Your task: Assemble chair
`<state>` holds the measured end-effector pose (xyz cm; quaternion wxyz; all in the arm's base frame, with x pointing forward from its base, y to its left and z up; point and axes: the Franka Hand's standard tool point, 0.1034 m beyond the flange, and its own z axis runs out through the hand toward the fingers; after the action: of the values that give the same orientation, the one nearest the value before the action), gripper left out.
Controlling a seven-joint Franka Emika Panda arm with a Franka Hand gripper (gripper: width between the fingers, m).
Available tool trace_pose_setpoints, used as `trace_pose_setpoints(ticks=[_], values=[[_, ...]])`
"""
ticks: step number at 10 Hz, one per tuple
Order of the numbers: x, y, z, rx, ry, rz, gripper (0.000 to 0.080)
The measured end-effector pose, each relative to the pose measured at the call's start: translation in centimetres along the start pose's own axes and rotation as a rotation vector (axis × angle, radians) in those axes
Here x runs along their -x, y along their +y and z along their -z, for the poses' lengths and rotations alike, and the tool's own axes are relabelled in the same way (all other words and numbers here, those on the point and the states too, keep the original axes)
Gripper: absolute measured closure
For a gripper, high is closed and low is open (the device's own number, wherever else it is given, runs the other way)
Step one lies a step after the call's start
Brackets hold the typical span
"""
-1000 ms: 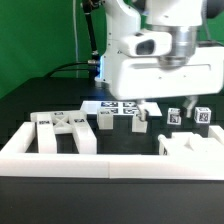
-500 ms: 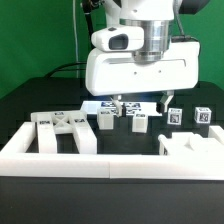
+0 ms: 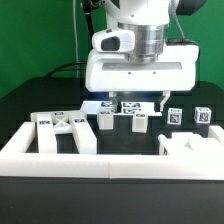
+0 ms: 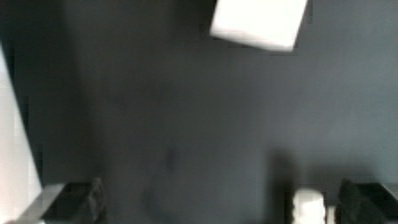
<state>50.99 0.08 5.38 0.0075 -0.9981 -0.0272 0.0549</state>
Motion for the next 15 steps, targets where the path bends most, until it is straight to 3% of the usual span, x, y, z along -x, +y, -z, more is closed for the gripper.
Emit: trace_pose_setpoints(ticks=[4, 10, 15], values=[[0.1, -0.4, -0.3, -0.005, -0.051, 0.015, 0.0151], [1.4, -1.2, -1.0, -0.032, -0.443, 0.019, 0.0151], [2.7, -1.1, -2.6, -0.049, -0.712, 0.016, 0.0151]])
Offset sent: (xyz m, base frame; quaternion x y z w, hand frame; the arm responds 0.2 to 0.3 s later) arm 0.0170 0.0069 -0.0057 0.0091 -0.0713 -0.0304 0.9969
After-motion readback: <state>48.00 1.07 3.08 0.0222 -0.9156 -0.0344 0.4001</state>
